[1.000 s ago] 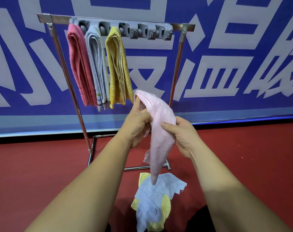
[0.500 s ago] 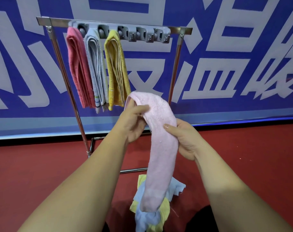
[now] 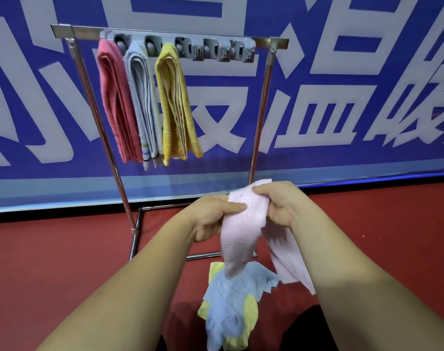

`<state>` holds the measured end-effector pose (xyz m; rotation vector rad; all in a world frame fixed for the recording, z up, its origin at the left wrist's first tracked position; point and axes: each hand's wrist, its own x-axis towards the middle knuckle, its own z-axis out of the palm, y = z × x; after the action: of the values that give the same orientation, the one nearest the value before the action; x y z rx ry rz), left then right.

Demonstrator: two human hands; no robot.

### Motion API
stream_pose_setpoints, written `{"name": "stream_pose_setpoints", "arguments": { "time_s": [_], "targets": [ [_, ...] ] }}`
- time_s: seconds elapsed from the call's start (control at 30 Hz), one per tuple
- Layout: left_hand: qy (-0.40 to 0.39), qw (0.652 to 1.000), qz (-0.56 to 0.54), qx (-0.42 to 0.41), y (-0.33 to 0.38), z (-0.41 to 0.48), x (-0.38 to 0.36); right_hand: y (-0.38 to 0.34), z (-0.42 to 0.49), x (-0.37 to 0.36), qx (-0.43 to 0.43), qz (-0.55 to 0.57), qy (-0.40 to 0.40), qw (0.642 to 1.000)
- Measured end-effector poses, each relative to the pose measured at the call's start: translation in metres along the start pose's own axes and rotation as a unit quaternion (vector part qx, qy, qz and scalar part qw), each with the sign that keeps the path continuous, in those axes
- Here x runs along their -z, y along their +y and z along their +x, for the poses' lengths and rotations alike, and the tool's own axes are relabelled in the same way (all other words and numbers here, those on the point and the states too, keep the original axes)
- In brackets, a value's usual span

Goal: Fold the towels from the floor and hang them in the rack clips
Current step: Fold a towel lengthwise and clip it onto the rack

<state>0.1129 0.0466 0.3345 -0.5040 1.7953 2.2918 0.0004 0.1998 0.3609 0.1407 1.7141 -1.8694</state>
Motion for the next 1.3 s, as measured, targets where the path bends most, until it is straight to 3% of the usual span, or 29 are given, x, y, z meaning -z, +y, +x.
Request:
{"name": "stream_pose_setpoints", "arguments": {
  "time_s": [0.13, 0.3, 0.47, 0.6, 0.83, 1.3],
  "targets": [
    [0.005, 0.999, -0.04, -0.024, 0.009, 0.003, -0.011, -0.005, 0.001, 0.007, 0.021, 0.016, 0.014, 1.0],
    [0.024, 0.994, -0.099, -0.048, 0.024, 0.01, -0.021, 0.003, -0.016, 0.016, -0.03, 0.009, -0.134, 0.99],
    [0.059, 0.989, -0.081, -0.111, 0.039, 0.017, -0.017, 0.02, -0.014, 0.024, 0.031, -0.066, -0.163, 0.984],
    [0.092, 0.98, -0.043, -0.173, 0.059, 0.015, -0.013, 0.021, -0.005, 0.021, 0.064, -0.062, -0.21, 0.974],
    [0.152, 0.959, -0.041, -0.236, 0.096, 0.014, -0.005, 0.016, -0.007, 0.004, 0.076, -0.139, -0.195, 0.968],
    [0.164, 0.955, -0.083, -0.232, 0.141, 0.013, 0.012, 0.063, 0.007, 0.011, 0.047, -0.144, -0.167, 0.974]
  ]
}}
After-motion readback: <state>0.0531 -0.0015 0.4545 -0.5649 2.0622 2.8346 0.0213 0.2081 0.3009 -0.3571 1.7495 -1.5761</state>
